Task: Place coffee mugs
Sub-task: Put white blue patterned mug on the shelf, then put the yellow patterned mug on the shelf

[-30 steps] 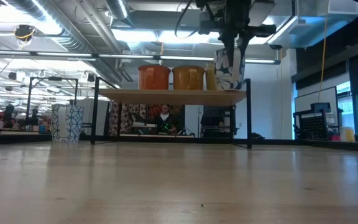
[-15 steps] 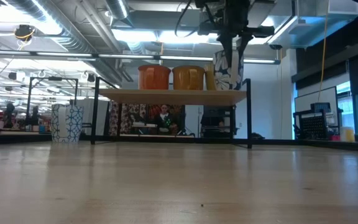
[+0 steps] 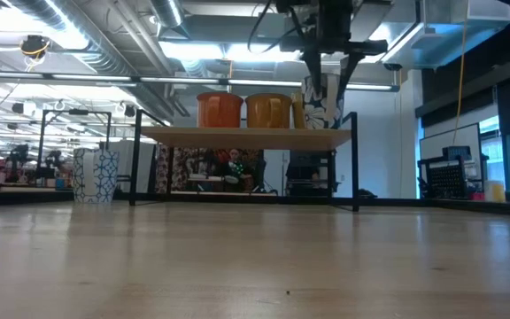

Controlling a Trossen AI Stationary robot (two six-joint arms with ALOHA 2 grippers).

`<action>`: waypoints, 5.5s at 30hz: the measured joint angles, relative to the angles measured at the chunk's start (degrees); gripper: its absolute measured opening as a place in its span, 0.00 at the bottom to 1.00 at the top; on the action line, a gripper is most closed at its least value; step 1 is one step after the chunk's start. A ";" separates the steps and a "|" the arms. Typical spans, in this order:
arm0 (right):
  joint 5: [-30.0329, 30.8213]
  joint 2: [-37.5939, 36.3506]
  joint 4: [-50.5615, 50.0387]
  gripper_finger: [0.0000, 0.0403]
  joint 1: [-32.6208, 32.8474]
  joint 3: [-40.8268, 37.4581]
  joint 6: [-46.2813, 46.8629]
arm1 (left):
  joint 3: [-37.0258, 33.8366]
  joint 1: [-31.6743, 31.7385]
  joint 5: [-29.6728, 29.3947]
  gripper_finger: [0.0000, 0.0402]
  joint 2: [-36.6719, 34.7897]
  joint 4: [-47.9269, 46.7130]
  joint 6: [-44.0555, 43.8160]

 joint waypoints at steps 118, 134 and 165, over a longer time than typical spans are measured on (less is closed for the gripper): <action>32.71 1.94 1.59 0.51 50.90 8.40 -16.12 | 0.00 -40.91 15.57 0.13 58.56 -1.61 -104.99; 37.62 -8.07 -4.34 0.51 41.15 8.42 -20.78 | 3.48 -19.94 11.08 0.13 43.93 -5.29 -82.62; 33.40 -16.19 0.27 0.51 4.78 8.42 -58.50 | 29.15 29.60 10.64 0.13 52.31 -0.55 -40.48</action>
